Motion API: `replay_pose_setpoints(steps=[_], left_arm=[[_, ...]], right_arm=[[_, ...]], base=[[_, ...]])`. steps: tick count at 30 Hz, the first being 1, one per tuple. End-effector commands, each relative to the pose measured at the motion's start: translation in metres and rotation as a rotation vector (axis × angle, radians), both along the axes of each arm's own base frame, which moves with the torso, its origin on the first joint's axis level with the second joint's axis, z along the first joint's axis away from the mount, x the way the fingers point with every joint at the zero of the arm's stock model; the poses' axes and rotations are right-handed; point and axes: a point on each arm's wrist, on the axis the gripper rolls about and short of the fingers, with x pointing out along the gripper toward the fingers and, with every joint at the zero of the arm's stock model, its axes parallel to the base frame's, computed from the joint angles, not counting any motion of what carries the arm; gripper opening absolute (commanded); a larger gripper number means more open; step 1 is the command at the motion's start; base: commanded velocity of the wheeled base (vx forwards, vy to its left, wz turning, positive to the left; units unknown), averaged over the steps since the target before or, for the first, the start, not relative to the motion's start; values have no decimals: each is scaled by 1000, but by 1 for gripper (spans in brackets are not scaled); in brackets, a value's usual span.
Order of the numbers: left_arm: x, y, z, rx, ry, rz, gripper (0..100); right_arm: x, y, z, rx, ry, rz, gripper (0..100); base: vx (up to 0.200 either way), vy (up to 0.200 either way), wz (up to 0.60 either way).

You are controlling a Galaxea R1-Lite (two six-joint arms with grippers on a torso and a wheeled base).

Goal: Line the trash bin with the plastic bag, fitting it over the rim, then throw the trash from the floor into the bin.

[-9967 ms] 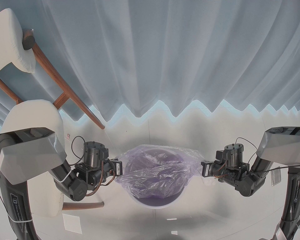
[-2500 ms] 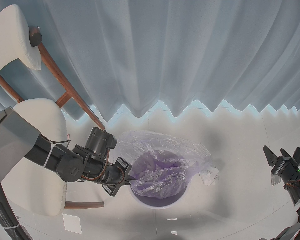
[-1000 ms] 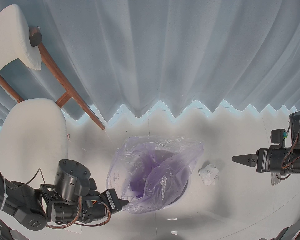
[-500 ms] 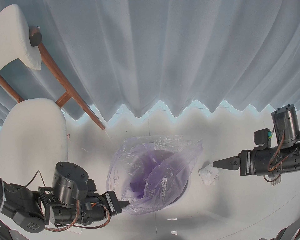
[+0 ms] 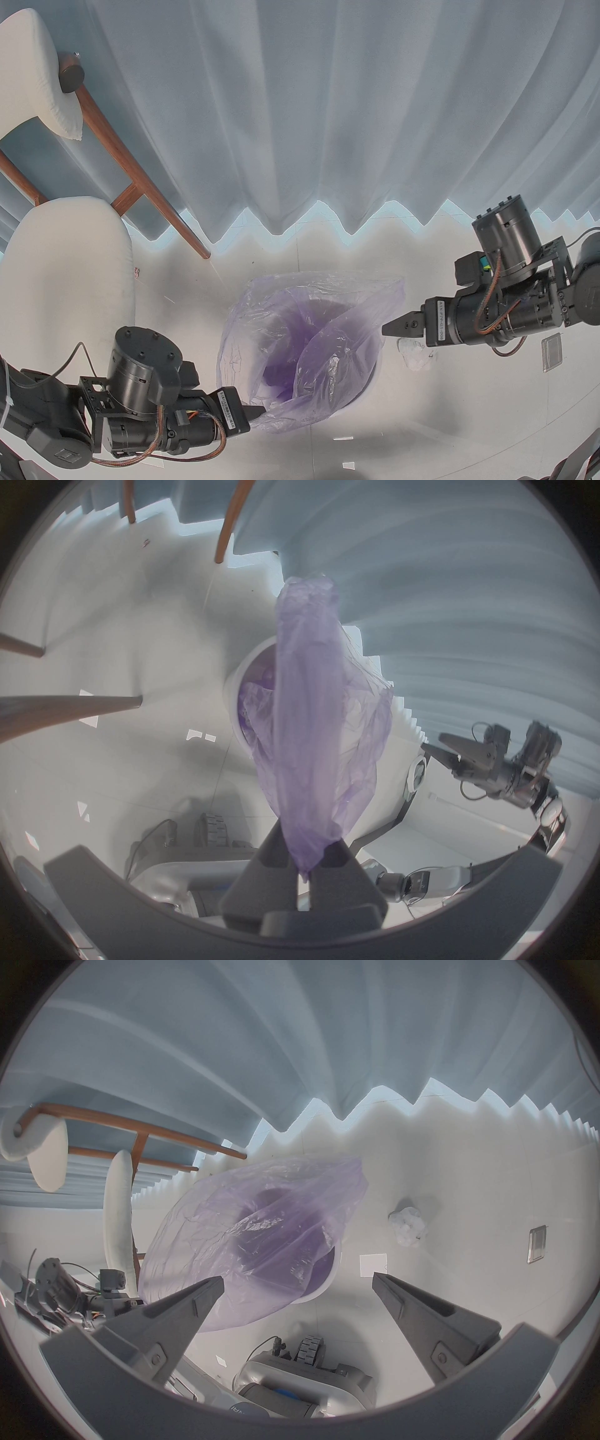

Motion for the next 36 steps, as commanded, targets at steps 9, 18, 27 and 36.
replay_pose_setpoints(steps=[9, 18, 27, 36], left_arm=[[-4, -13, -10, 58, -36, -98, 0], [-4, -15, -12, 63, -33, -107, 0], [-4, -15, -12, 65, -32, -106, 0], [-4, -14, -12, 64, -34, -101, 0]], right_arm=[[23, 35, -24, -47, 56, 56, 100], [27, 54, -31, -57, 68, 95, 100], [29, 73, -51, -111, 100, 122, 100], [39, 80, -58, -134, 95, 102, 0]], base=[[0, 0, 0], [0, 0, 0], [0, 0, 0], [0, 0, 0]])
